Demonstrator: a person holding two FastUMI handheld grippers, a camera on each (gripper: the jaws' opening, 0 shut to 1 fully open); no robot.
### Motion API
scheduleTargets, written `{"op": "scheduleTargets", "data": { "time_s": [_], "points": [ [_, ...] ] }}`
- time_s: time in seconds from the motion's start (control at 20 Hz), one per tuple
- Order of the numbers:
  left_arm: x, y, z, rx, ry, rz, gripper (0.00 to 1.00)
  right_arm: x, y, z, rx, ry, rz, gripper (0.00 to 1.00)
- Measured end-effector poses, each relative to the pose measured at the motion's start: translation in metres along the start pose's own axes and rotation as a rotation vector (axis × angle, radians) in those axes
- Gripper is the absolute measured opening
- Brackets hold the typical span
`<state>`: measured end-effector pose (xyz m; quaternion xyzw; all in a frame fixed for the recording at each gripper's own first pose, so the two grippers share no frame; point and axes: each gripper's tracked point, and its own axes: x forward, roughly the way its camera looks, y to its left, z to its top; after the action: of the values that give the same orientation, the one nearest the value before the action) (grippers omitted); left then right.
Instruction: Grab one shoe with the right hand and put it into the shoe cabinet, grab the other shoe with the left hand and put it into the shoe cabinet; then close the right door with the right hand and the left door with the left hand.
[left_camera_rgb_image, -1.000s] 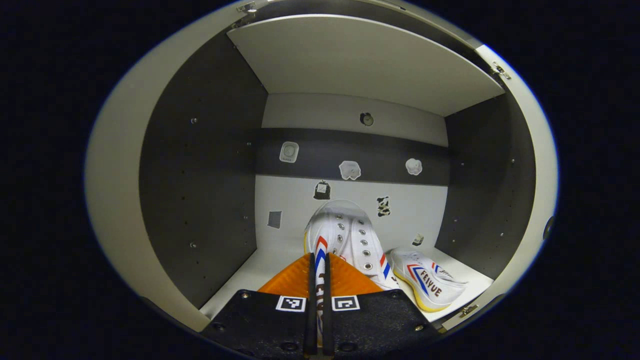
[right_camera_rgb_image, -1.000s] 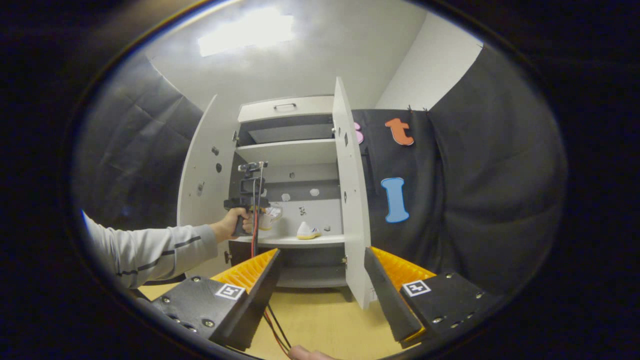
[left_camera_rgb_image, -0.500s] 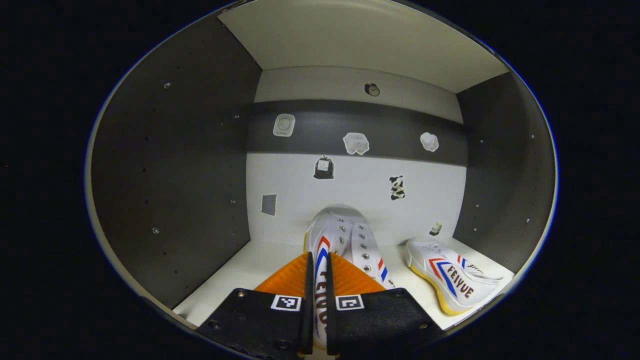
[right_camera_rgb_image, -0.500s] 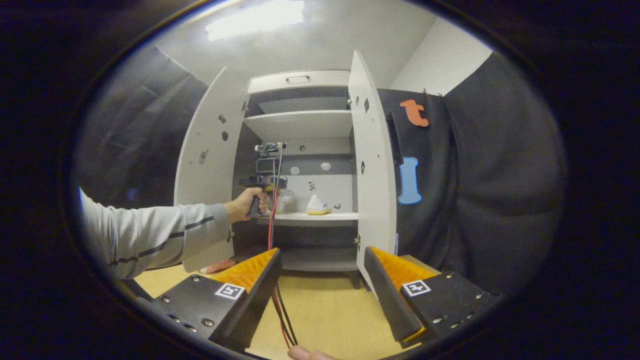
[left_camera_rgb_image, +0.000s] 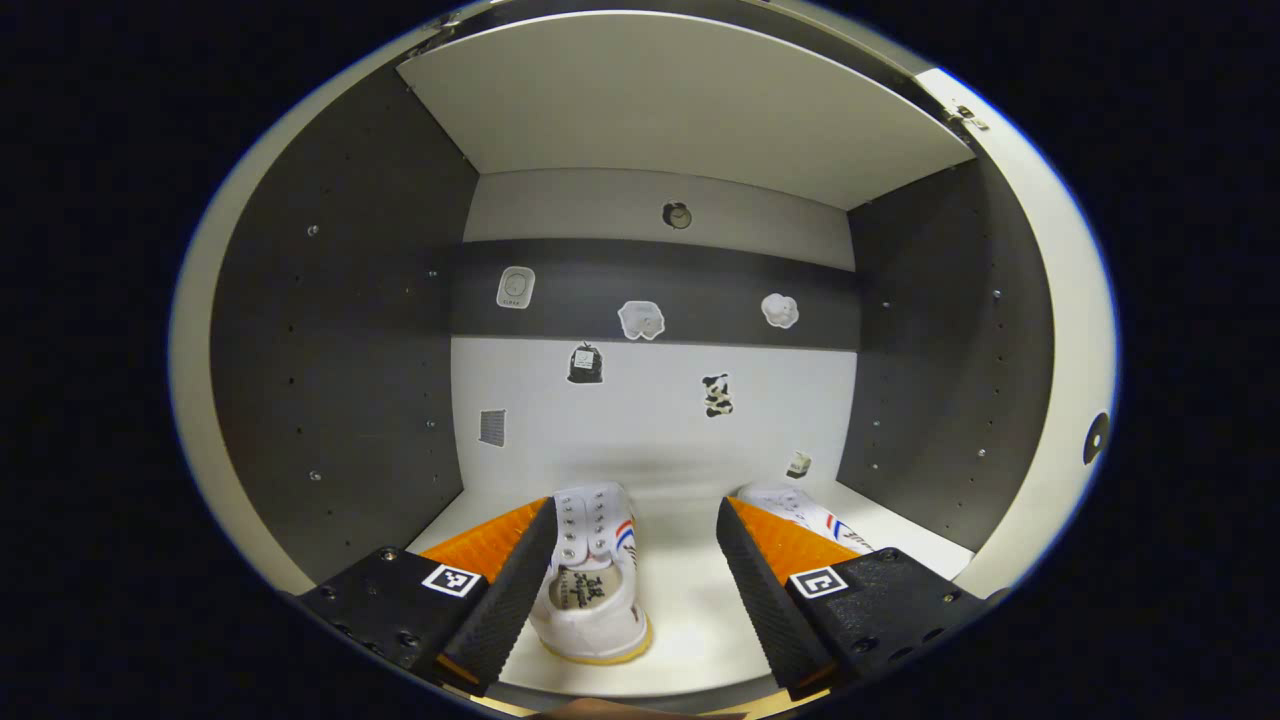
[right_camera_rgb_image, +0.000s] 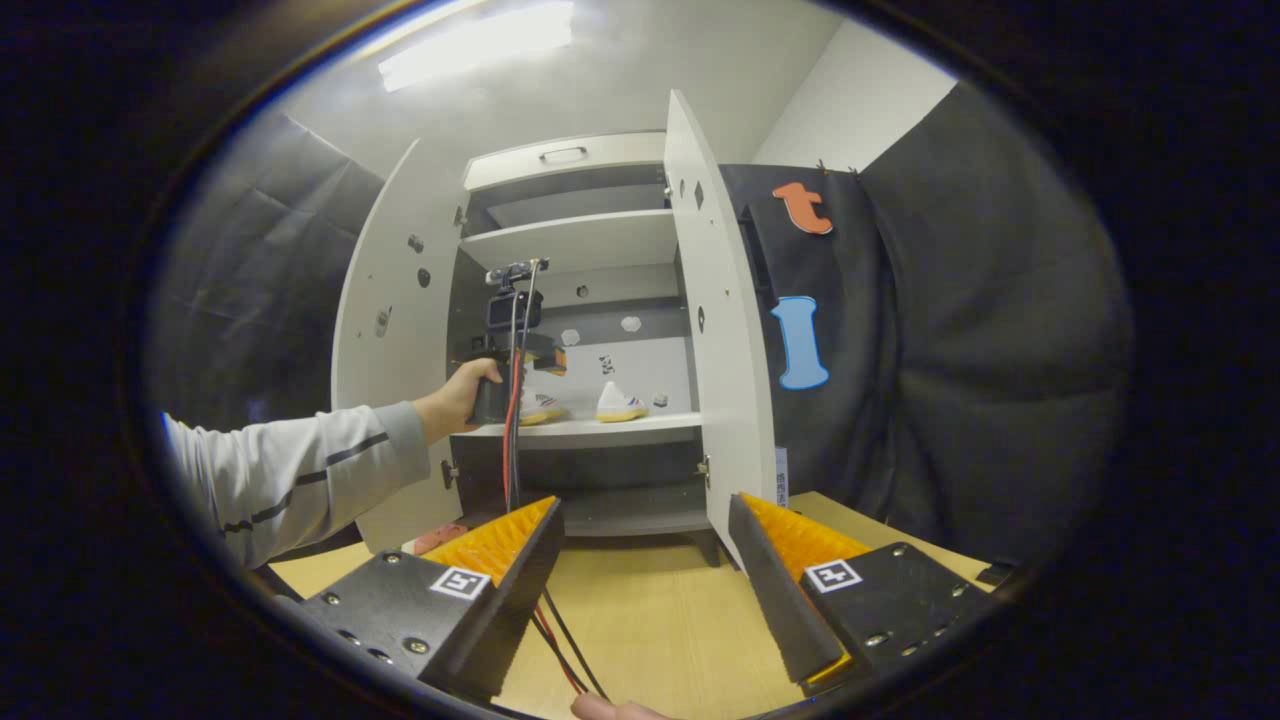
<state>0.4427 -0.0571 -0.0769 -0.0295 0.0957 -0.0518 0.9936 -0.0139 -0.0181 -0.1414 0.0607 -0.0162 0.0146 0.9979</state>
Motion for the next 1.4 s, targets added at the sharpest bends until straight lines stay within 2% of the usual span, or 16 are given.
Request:
{"op": "scheduleTargets", "data": {
  "time_s": [0.1,0.15,0.2,0.25,0.4,0.55,0.6,0.65,0.7,0.75,0.8,1.0,1.2,1.25,1.3,1.4],
  "points": [
    [-0.029,-0.002,0.003,-0.022,-0.020,0.008,0.98,-0.008,-0.005,0.007,0.002,-0.013,-0.015,0.98],
    [-0.041,-0.001,0.006,-0.029,-0.036,0.010,0.98,-0.013,-0.011,0.011,0.008,-0.023,-0.028,0.94],
    [-0.058,0.000,0.006,-0.021,-0.043,0.017,0.98,-0.017,-0.017,0.017,0.024,-0.037,-0.040,0.94],
    [-0.076,0.000,0.003,-0.019,-0.048,0.004,1.00,-0.021,-0.022,0.022,0.045,-0.047,-0.048,0.98],
    [-0.132,0.010,0.005,-0.017,-0.104,0.029,0.98,-0.028,-0.043,0.034,0.113,-0.066,-0.068,0.98],
    [-0.203,0.004,0.000,0.008,-0.180,-0.039,0.97,-0.025,-0.063,0.051,0.146,-0.100,-0.055,0.98],
    [-0.225,0.004,-0.004,0.010,-0.205,-0.055,0.97,-0.024,-0.071,0.055,0.150,-0.105,-0.060,0.94],
    [-0.246,0.003,-0.010,0.020,-0.218,-0.068,0.96,-0.020,-0.079,0.059,0.155,-0.102,-0.065,0.98],
    [-0.269,0.003,-0.020,0.030,-0.224,-0.090,0.96,-0.016,-0.086,0.062,0.148,-0.092,-0.067,0.94],
    [-0.287,0.003,-0.028,0.050,-0.220,-0.104,0.94,-0.011,-0.092,0.066,0.126,-0.079,-0.067,0.98],
    [-0.309,0.005,-0.036,0.067,-0.226,-0.122,0.96,-0.006,-0.103,0.072,0.094,-0.068,-0.082,0.98],
    [-0.373,0.018,-0.064,0.105,-0.236,-0.133,0.97,0.016,-0.148,0.105,-0.022,-0.042,-0.151,0.98],
    [-0.402,0.056,-0.091,0.069,-0.190,-0.065,0.98,0.043,-0.172,0.137,-0.070,0.000,-0.097,0.98],
    [-0.407,0.064,-0.095,0.068,-0.186,-0.062,0.97,0.050,-0.180,0.148,-0.097,-0.001,-0.094,0.94],
    [-0.411,0.070,-0.096,0.081,-0.187,-0.058,0.98,0.057,-0.188,0.160,-0.123,-0.009,-0.085,0.98],
    [-0.418,0.090,-0.095,0.110,-0.201,-0.026,0.98,0.073,-0.205,0.189,-0.131,-0.030,-0.098,0.98]
  ]
}}
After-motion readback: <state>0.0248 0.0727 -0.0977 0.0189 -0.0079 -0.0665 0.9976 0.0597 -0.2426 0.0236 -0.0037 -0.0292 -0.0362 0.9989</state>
